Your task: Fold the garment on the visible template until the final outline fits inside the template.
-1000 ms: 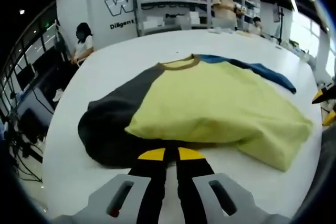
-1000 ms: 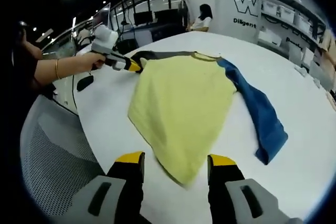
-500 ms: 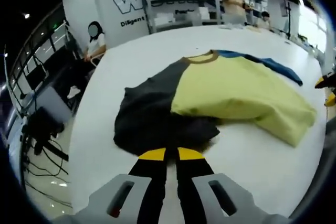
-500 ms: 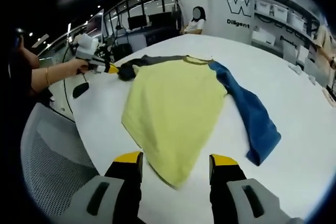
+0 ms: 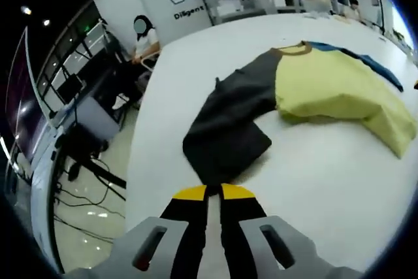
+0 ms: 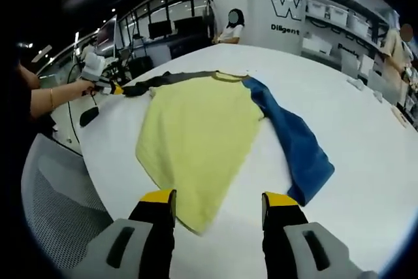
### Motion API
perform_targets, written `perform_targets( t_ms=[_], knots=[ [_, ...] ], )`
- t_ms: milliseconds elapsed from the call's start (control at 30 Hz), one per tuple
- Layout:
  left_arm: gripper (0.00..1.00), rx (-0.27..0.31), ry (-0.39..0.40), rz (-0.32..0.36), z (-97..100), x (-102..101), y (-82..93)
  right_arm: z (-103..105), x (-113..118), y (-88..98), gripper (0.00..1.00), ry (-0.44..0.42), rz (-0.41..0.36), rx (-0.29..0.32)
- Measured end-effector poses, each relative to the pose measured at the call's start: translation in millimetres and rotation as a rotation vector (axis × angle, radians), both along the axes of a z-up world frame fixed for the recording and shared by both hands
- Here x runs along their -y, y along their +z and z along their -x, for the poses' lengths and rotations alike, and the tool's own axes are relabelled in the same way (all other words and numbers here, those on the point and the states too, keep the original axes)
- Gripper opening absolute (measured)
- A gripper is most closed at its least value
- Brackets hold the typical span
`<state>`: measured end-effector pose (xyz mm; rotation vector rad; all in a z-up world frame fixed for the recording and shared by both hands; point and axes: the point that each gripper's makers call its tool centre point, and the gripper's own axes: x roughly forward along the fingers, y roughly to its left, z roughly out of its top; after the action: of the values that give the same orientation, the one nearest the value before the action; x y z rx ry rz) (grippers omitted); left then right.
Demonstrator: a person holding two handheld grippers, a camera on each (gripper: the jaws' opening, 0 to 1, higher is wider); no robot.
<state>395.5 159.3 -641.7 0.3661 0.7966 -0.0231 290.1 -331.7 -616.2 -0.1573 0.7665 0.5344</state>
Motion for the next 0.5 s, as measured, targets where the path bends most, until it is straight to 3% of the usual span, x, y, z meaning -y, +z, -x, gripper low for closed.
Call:
perform_targets(
  t_ms=[233,500],
  knots=[
    [0.04,-0.016,0.046,-0.049,0.0,-22,-2.5,-4,10,-1.1,0.5,-0.033,0.005,0.002],
    [0.07,-0.024,0.129,-0.049,2.7,-42,-5.7,-7,18,-0.5,0.52,-0.053,0.015,0.005]
  ],
)
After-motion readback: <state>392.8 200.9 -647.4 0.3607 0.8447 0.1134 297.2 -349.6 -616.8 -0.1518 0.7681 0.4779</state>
